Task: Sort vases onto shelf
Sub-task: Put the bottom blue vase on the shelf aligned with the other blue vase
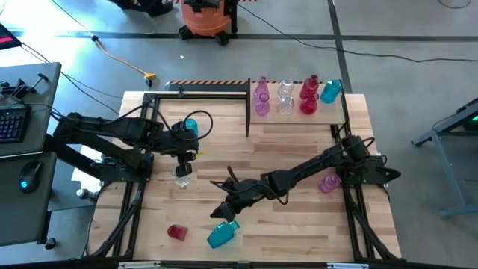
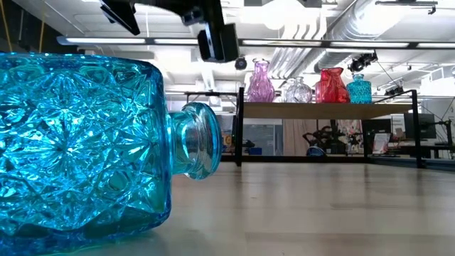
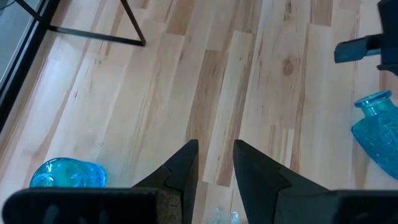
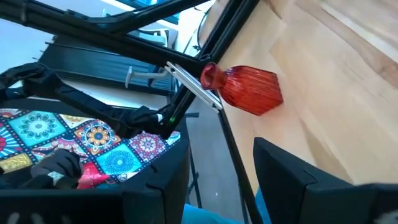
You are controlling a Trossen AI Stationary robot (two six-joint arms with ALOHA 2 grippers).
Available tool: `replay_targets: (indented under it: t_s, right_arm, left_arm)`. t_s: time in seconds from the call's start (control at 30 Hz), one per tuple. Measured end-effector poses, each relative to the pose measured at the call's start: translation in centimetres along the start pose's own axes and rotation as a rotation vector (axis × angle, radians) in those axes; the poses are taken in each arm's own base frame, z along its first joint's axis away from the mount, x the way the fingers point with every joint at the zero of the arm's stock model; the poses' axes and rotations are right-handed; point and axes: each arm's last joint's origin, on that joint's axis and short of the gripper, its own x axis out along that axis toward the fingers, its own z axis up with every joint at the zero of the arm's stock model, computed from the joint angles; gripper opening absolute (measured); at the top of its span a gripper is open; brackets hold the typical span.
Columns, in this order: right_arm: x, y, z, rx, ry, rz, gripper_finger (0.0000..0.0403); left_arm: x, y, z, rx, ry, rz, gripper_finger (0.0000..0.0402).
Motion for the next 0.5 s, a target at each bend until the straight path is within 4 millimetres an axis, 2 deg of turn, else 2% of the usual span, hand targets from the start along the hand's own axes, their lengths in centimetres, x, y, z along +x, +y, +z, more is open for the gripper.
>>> replay_targets:
  t_s: [0.13, 0.37, 0.5]
  right_arm:
    - [0.0, -0.6, -0.3, 0.004, 0.026, -0.032, 0.0158]
    - [-0.3, -2.9, -2.5, 0.019, 0.173, -0.199, 0.0158]
    - [-0.4, -3.2, -3.1, 0.021, 0.205, -0.211, 0.0158]
  left_arm:
    - [0.0, 0.0, 0.0, 0.008, 0.0, 0.0, 0.009]
    - [0.0, 0.0, 0.0, 0.017, 0.0, 0.0, 0.009]
    - [0.0, 0.0, 0.0, 0.017, 0.001, 0.0, 0.009]
